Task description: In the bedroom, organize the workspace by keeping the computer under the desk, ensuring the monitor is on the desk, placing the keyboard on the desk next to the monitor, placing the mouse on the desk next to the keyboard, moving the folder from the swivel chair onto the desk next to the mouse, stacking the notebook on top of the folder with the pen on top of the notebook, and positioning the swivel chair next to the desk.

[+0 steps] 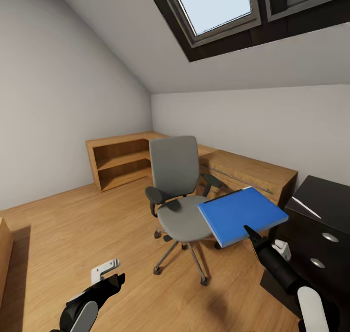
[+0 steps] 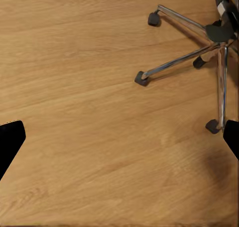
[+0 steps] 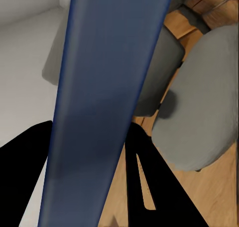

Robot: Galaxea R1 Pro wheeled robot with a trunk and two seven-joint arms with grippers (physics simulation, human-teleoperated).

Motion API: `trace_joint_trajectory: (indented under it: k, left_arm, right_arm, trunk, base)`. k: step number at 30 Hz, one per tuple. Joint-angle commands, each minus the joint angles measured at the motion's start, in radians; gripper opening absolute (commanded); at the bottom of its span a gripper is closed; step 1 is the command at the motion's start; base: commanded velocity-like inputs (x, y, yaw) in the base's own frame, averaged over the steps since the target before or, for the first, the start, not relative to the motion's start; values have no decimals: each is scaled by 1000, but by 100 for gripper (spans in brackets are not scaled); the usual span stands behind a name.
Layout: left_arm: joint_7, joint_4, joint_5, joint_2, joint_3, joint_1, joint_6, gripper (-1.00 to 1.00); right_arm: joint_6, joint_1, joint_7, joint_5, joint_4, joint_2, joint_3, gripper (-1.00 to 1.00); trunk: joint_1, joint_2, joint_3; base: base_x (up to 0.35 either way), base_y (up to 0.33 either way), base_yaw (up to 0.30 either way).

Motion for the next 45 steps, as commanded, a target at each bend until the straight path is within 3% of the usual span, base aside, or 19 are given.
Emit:
trace_joint_trajectory:
  k: [1,6,8,10,12,13,17,28,33,35,45]
  left_arm:
    - [8,15,10,1,-2,-1,0,100]
    - [2,209,5,2,-2,-1,-11,100]
    - [-1,371,-27,2,-19,-1,-122,100]
    - [-2,497,-80,2,-86,-1,-289,100]
    - [-3,670,-141,0,-210,-1,-542,100]
    - [-4,762,-162,-14,-291,-1,-675,100]
    - [-3,852,-178,-43,-361,-1,-793,100]
    - [-18,953,-182,-57,-375,-1,-814,100]
    - [-152,992,-179,-53,-370,-1,-780,100]
    - [-193,1003,-155,-53,-339,-1,-775,100]
    - [-209,1012,-139,-54,-316,-1,-774,100]
  right_arm:
    - [7,-1,4,-1,0,1,-8,-100]
    - [7,-1,5,-1,0,1,-53,-100]
    - [7,-1,6,-1,0,1,-71,-100]
    - [7,-1,6,-1,0,1,-78,-100]
    - [7,-1,7,-1,0,1,-82,-100]
    - [7,-1,7,-1,0,1,-83,-100]
    - [4,-1,7,-1,0,1,-84,-100]
    - [-8,-1,7,1,7,3,-83,-100]
    - [-8,-1,6,2,7,3,-84,-100]
    - [-8,-1,6,2,8,3,-83,-100]
    - [-8,-1,6,1,22,1,-83,-100]
  trunk:
    - [-4,7,2]
    - [-23,42,18]
    - [-31,56,24]
    - [-39,70,30]
    - [-46,84,37]
    - [-50,91,40]
    - [-65,119,52]
    - [-108,196,87]
    - [-127,231,102]
    - [-134,245,109]
    - [-173,315,140]
  base:
    - [0,0,-269]
    - [0,0,-269]
    - [0,0,-270]
    - [0,0,-271]
    - [0,0,-271]
    - [0,0,-276]
    - [0,0,-284]
    - [0,0,-291]
    - [0,0,-290]
    - [0,0,-131]
    - [0,0,-19]
